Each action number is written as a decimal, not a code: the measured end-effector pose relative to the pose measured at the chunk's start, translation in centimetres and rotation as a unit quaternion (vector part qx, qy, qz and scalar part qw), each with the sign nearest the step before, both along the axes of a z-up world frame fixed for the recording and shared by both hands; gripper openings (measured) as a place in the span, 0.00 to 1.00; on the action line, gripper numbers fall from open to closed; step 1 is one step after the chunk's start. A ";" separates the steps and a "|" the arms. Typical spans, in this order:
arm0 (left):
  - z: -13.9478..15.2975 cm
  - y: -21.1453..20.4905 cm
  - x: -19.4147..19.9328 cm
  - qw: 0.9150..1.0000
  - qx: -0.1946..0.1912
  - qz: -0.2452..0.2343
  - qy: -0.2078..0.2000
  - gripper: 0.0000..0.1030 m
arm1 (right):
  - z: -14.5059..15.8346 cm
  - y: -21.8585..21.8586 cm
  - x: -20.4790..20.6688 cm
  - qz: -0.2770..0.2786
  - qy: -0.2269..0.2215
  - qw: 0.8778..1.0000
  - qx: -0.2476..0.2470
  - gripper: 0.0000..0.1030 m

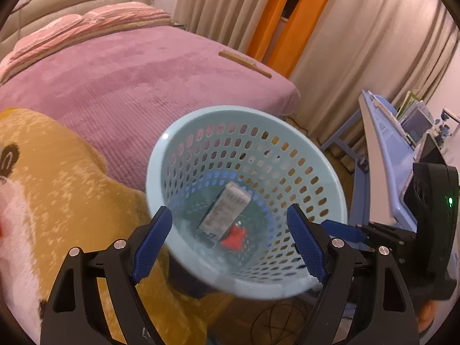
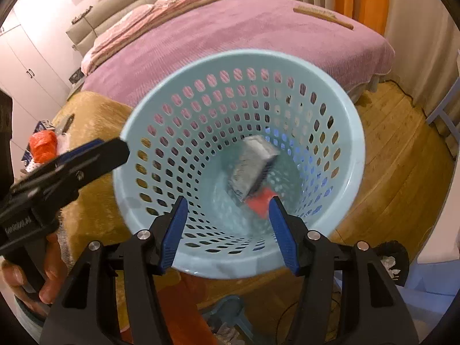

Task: Collect trash
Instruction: 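Carry the pink bag and white carton to the blue basket and release both, then grasp the pink drink bottle with the left tool while the right tool grasps the tiger-print box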

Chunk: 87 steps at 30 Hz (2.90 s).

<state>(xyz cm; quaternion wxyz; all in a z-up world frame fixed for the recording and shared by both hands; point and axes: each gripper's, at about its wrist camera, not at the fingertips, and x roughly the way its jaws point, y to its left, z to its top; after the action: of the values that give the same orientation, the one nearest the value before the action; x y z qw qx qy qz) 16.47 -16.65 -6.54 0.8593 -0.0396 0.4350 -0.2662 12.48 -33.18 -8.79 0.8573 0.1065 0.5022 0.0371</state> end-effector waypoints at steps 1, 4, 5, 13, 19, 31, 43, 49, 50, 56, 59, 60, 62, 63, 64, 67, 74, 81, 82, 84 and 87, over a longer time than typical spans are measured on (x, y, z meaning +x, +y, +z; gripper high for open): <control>0.3 0.4 -0.4 1.000 -0.003 0.001 -0.004 0.78 | 0.3 0.2 -0.1 0.001 -0.004 1.000 0.000 0.54; 1.3 1.4 -1.6 1.000 -0.010 0.005 -0.018 0.78 | 1.5 1.2 -0.7 0.010 -0.021 1.000 -0.003 0.54; 1.8 2.0 -2.1 1.000 -0.013 0.006 -0.025 0.78 | 2.0 1.7 -0.9 0.015 -0.028 0.999 -0.005 0.54; 5.4 7.5 -6.7 0.996 -0.021 0.048 -0.079 0.78 | 6.0 7.1 -2.9 0.065 -0.091 0.994 -0.008 0.54; 7.2 13.7 -9.8 0.988 -0.029 0.111 -0.100 0.78 | 8.2 13.0 -4.2 0.121 -0.137 0.983 0.010 0.54; 6.7 26.6 -15.5 0.962 0.032 0.254 -0.093 0.78 | 6.0 27.4 -4.9 0.211 -0.124 0.969 0.020 0.54; 2.1 32.5 -15.3 0.961 0.038 0.272 -0.021 0.65 | 3.5 31.1 -4.8 0.213 -0.088 0.973 0.017 0.54; 0.2 32.4 -12.9 0.965 0.055 0.258 0.004 0.64 | 3.2 30.9 -4.5 0.206 -0.079 0.975 0.021 0.54; 0.0 32.4 -12.4 0.965 0.055 0.256 0.010 0.64 | 3.1 30.9 -4.5 0.207 -0.078 0.975 0.022 0.54; -0.5 32.3 -10.4 0.965 0.072 0.252 0.027 0.64 | 3.0 31.4 -4.8 0.217 -0.076 0.973 0.021 0.54; -0.6 32.2 -10.4 0.966 0.062 0.250 0.031 0.52 | 2.9 31.4 -5.0 0.218 -0.076 0.973 0.021 0.54; -0.6 32.2 -10.5 0.966 0.060 0.251 0.031 0.51 | 2.9 31.5 -5.0 0.218 -0.076 0.973 0.022 0.54; -0.5 32.2 -11.0 0.965 0.057 0.255 0.029 0.49 | 3.1 31.6 -5.1 0.217 -0.077 0.973 0.022 0.54; -0.5 32.2 -11.5 0.965 0.052 0.257 0.027 0.48 | 3.1 31.6 -5.0 0.217 -0.078 0.973 0.022 0.54; -0.5 32.2 -12.0 0.964 0.046 0.259 0.026 0.47 | 3.1 31.8 -5.0 0.217 -0.078 0.973 0.022 0.54; -0.3 32.4 -13.4 0.963 0.033 0.266 0.023 0.47 | 3.0 32.5 -4.6 0.217 -0.076 0.973 0.023 0.54; -0.3 32.8 -17.4 0.961 0.004 0.277 0.017 0.47 | 2.1 35.5 -3.1 0.217 -0.051 0.974 0.034 0.54; -0.1 33.5 -19.5 0.957 0.003 0.288 0.008 0.47 | 0.6 38.1 -2.2 0.202 -0.030 0.979 0.017 0.64; -0.1 33.7 -19.7 0.957 0.004 0.290 0.008 0.47 | 0.6 38.5 -2.3 0.203 -0.033 0.979 0.007 0.65; -0.1 33.9 -19.8 0.956 0.001 0.292 0.008 0.47 | 0.5 39.0 -2.4 0.204 -0.037 0.978 -0.012 0.65; -0.2 33.9 -19.8 0.956 0.001 0.292 0.008 0.47 | 0.4 39.4 -2.6 0.211 -0.041 0.976 -0.031 0.61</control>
<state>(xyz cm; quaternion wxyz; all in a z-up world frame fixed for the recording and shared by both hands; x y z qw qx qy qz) -3.34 17.29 -6.72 0.8959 -0.1666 0.4119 -0.0033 9.86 6.27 -8.34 0.8527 -0.0301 0.4791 0.2062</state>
